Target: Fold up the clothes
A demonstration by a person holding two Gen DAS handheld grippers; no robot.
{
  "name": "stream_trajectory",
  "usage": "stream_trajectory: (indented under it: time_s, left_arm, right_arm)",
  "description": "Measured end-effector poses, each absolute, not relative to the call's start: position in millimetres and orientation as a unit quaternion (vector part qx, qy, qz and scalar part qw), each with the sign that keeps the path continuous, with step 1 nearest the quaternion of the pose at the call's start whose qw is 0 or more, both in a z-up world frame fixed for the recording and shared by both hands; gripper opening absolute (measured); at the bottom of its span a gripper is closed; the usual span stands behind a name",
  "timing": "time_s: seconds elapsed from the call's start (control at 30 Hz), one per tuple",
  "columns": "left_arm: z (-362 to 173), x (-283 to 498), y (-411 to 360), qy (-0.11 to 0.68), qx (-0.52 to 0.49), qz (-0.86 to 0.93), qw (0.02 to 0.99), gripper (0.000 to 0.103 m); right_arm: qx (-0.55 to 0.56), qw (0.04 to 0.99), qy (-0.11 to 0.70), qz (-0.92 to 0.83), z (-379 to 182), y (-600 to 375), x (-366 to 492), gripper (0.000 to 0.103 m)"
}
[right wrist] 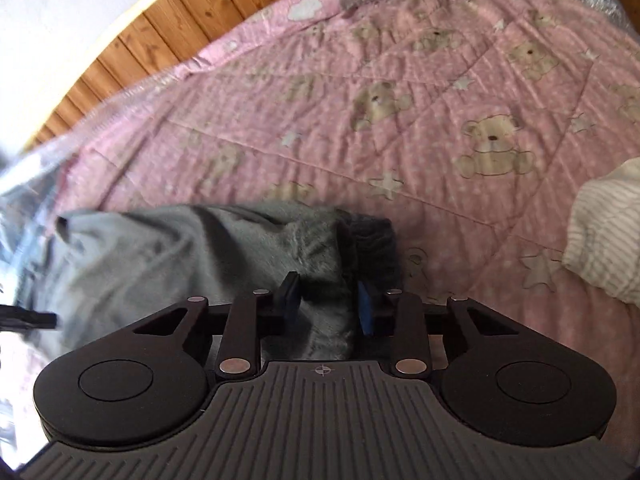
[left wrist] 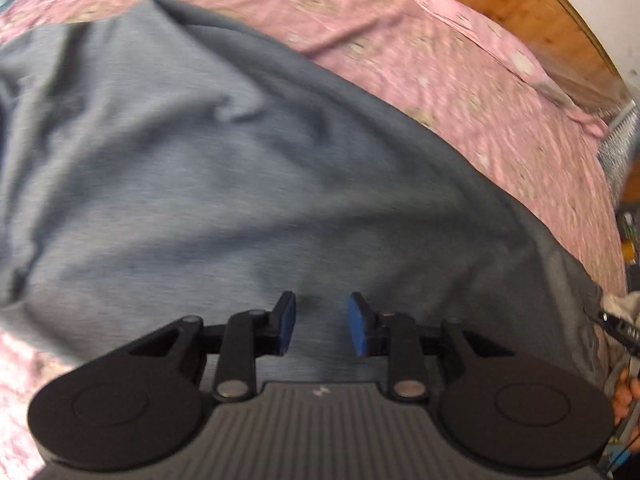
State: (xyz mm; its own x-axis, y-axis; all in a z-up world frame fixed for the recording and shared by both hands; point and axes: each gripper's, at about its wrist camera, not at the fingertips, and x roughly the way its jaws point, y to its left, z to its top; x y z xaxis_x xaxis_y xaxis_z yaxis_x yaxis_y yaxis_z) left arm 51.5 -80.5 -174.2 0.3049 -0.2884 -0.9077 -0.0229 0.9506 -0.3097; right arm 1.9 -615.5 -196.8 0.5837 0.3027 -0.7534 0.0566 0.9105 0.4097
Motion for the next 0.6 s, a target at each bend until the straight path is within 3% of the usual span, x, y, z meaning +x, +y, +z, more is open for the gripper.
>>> stream_trajectory:
  time_s: [0.1,0.13,0.17,0.27,0.37,0.47,0.53,0.6]
  left_arm:
    - [-177,53,-101,0.583,-0.128,-0.099,0.796,0.028]
    - [-177,54,-105,0.582,-0.128,-0.100,0.797,0.028]
    - [-177,55,-109,0.581,-0.129,-0.100,0.797,0.028]
    - [-181,68,-122,0.575,-0.133,-0.102,0.801,0.030]
    - [-190,70,-123,0.582,-0.129,-0.094,0.797,0.031]
    - [-198,71,-119,0.583,-0.144,-0.087,0.795,0.031]
    - [-194,74,-118,0.582,-0.161,-0.091,0.792,0.031]
    - [-183,79,-125,0.567,-0.166,-0.112,0.799,0.031]
  right_arm:
    - [0.209,0.862,0.453,0.085,-196,-620,9,0.037]
    - [0.203,0.863,0.456,0.078,-197,-621,12,0.015]
    - [0.197,0.863,0.459,0.072,-198,-622,16,0.008]
    - [0.228,0.875,0.425,0.033,-186,-643,8,0.005]
    - [0.216,0.866,0.449,0.042,-194,-643,13,0.005]
    - [0.183,0.862,0.471,0.039,-205,-638,19,0.013]
    - [0.173,0.867,0.467,0.009,-189,-640,15,0.054]
    - [0.136,0.895,0.425,-0.004,-158,-633,-2,0.054]
